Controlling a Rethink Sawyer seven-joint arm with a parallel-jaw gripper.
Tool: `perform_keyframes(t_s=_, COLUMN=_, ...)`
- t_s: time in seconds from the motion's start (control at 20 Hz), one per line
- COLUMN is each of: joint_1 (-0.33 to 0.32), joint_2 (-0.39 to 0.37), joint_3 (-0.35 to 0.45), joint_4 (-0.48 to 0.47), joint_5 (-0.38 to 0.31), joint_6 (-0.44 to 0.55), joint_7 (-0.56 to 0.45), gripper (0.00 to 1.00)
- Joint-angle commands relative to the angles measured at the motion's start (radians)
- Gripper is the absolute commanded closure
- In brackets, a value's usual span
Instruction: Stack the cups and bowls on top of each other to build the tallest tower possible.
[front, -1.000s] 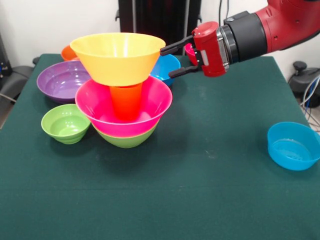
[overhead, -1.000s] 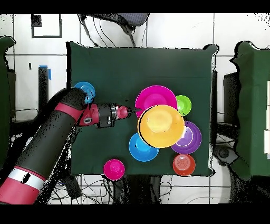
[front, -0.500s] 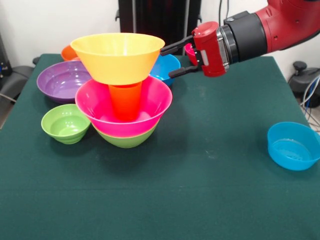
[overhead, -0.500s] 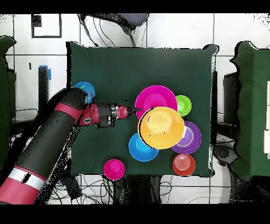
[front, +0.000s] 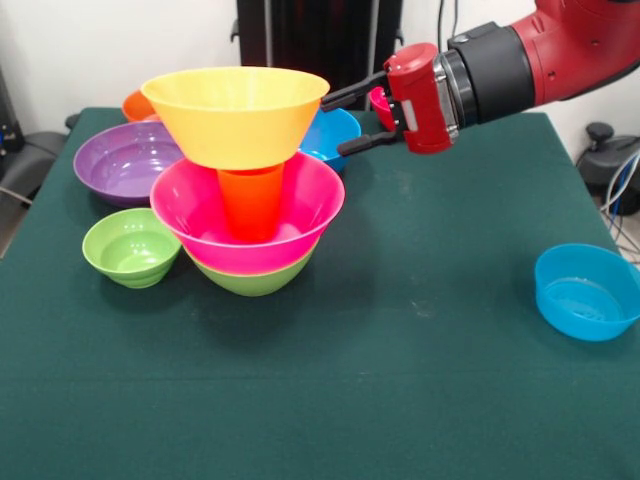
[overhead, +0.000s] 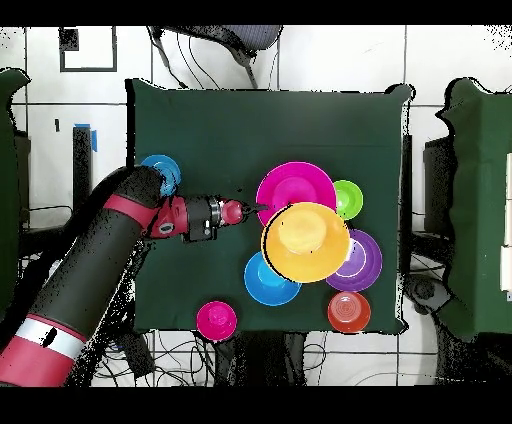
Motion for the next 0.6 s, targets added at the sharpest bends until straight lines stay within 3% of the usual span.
perform_keyframes(t_s=0.05, joint_1=-0.013, joint_2=0.013, joint_3=0.093, joint_4=-0.054, joint_5=-0.019, joint_6=-0.025, joint_7=0.038, gripper=0.00)
perform_keyframes(t_s=0.6, joint_1=-0.004, joint_2=0.010, joint_3=0.091, joint_4=-0.057, joint_5=-0.012, joint_6=0.003, joint_7=0.037, gripper=0.00)
